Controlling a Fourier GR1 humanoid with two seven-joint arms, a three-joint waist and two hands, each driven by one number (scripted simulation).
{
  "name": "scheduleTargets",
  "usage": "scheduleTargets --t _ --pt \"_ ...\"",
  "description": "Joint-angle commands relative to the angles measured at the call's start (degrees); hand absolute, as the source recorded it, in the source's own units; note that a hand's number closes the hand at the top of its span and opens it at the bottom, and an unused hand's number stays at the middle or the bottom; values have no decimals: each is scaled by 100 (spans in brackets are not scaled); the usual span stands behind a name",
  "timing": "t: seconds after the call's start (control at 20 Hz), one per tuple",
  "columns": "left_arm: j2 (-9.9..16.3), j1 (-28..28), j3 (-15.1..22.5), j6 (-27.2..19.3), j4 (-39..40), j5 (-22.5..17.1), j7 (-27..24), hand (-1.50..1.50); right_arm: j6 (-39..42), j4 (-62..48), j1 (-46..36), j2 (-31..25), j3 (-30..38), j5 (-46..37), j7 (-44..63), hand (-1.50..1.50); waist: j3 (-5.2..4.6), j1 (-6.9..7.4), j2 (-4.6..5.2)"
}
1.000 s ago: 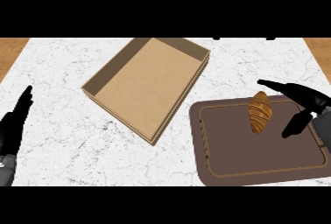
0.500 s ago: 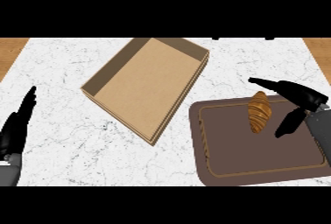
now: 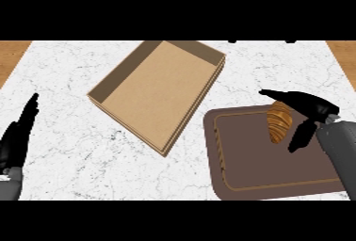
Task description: Pick the croissant from the tray and place it in the cardboard box
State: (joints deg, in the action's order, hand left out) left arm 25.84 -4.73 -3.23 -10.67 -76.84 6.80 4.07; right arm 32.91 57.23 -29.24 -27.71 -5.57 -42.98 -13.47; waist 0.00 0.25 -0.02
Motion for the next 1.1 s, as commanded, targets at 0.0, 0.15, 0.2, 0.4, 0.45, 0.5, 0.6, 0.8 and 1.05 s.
scheduleTargets --t 0.0,0.15,0.2,0.4,0.45,0.5,0.6,0.8,1.05 --pt "-288 385 51 -104 -281 179 -187 0 -158 -448 26 4 31 -273 -141 -150 2 25 5" --pt "-82 -38 -174 120 -78 196 93 0 -722 -444 86 540 31 -477 288 150 2 6 6" --pt "-137 107 -146 170 -165 140 -12 0 -1135 -761 -32 321 48 -632 -239 150 3 31 12" --pt "-201 -183 -229 127 400 203 -334 0 -2032 -827 -138 545 67 -895 -280 150 2 14 19" --pt "-21 -55 -386 362 235 31 -243 0 -2137 -511 142 593 22 -940 -167 150 1 -1 5" --pt "-108 177 -250 334 -94 124 -149 0 -2320 -991 -170 573 102 -1042 -293 150 4 50 12" --pt "-190 38 -223 281 54 219 -172 0 -2532 -1438 -594 691 183 -1141 -314 150 5 72 25" --pt "-161 -132 -331 372 126 271 -236 0 -2426 -1481 -965 904 107 -1258 -329 150 2 48 19" --pt "-232 -132 -418 364 185 299 -212 0 -2927 -1373 -1163 890 257 -1407 -150 150 0 12 5"
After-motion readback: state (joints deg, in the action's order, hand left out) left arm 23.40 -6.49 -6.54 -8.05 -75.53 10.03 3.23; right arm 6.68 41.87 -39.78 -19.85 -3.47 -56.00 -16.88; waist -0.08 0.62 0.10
